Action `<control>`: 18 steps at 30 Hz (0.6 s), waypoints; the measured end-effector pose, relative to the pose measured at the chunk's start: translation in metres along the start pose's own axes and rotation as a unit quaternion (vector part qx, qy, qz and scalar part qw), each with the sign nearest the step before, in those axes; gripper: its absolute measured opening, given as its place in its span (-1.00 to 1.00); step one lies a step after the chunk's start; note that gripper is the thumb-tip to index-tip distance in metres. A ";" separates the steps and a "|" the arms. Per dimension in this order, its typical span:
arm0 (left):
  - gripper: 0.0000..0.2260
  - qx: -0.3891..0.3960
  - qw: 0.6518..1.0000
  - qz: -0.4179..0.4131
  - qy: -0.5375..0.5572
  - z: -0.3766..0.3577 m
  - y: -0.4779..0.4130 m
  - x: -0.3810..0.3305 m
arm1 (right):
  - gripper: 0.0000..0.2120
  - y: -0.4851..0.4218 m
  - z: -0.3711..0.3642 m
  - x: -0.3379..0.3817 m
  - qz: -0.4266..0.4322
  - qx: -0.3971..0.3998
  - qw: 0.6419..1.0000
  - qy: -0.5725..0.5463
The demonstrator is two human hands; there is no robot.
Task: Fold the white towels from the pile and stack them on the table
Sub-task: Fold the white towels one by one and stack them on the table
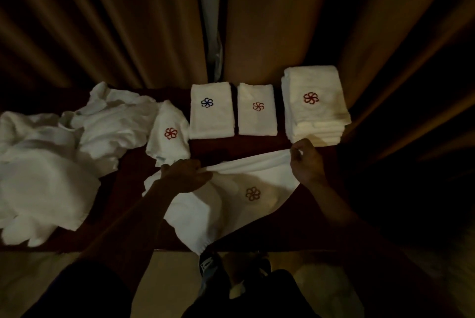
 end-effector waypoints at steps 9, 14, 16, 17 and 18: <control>-0.62 -0.155 0.984 0.037 -0.078 0.018 0.010 0.023 | -0.87 0.006 0.014 -0.022 -0.094 -0.100 0.988 0.076; -0.61 -0.088 0.992 0.085 0.002 0.002 -0.005 0.033 | -0.79 0.019 0.007 -0.018 -0.029 -0.155 0.974 0.161; -0.56 -0.011 0.998 0.066 -0.008 -0.016 -0.012 0.028 | -0.80 0.023 -0.018 -0.010 0.064 -0.091 0.969 0.220; -0.54 0.018 0.998 0.054 -0.017 -0.023 -0.013 0.024 | -0.79 0.026 -0.036 -0.013 0.060 -0.020 0.974 0.217; -0.51 0.042 0.998 0.044 -0.016 -0.033 -0.016 0.022 | -0.81 0.032 -0.056 -0.018 0.052 0.055 0.976 0.205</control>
Point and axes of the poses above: each hand's wrist, its own y-axis away from the middle knuckle, its own z-axis out of the back of the hand, x = y × z, the point moved 9 cm from there along -y, towards the middle knuckle, and after that the axes turned 4 degrees about -x, right-handed, at the moved point
